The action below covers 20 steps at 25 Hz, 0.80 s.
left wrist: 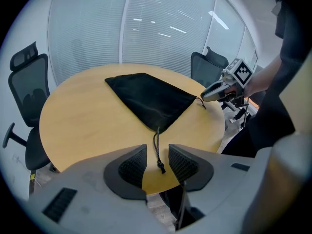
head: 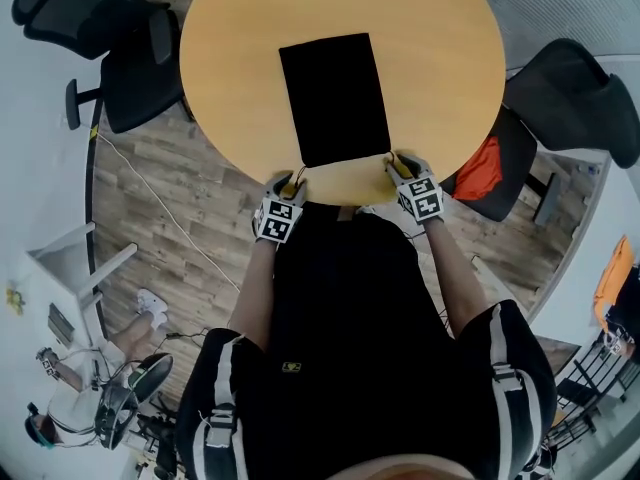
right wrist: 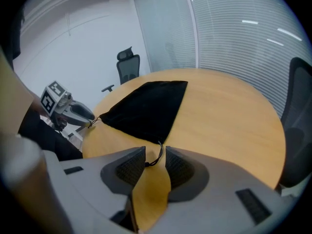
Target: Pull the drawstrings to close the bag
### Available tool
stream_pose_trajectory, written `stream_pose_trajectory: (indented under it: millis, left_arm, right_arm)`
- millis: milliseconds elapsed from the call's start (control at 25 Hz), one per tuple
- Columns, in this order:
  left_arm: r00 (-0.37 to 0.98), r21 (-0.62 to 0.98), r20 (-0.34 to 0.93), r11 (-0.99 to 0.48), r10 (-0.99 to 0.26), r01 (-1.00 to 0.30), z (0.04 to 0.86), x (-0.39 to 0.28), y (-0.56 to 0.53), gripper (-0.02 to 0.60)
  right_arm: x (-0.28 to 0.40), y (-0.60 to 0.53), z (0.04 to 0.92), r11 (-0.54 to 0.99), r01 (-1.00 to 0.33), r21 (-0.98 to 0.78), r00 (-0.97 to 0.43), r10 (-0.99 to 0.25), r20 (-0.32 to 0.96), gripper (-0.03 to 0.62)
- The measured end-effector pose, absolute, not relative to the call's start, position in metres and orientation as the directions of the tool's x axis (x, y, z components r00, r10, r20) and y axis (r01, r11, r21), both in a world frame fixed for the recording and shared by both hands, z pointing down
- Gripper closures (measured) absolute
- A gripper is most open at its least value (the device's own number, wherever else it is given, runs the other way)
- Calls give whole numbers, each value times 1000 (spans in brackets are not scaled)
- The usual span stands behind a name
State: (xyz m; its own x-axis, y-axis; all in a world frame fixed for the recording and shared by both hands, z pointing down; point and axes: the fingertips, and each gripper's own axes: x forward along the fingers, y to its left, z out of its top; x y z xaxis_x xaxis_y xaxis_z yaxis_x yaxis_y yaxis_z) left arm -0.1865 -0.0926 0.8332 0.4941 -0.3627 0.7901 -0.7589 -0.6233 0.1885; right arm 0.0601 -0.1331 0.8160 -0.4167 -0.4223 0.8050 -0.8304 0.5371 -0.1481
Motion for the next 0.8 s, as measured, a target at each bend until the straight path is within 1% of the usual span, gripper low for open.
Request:
stream_pose_trajectory:
  millis: [120,400,600,800]
  left_arm:
    - [498,186,787,-629,-365,-755,835,-187,-97,460]
    - [499,194,798,-639,-339,-745,837,-187,-105,460]
    - [478,161,808,-653,-343,-740,845,-188,-101,469]
    - [484,172,802,-640,-350,-749,844,-187,-102,485]
  right_arm:
    - [60,-137,820,494,-856,-153,-391,-422,818,419]
    - [62,-138,837,470,-873,-129,-334,-385,860,424]
    - [64,-137,837,465,-877,-120,-316,-373,872,462]
    - [69,-135,839,459,-883,-98,-290,-369,883,504]
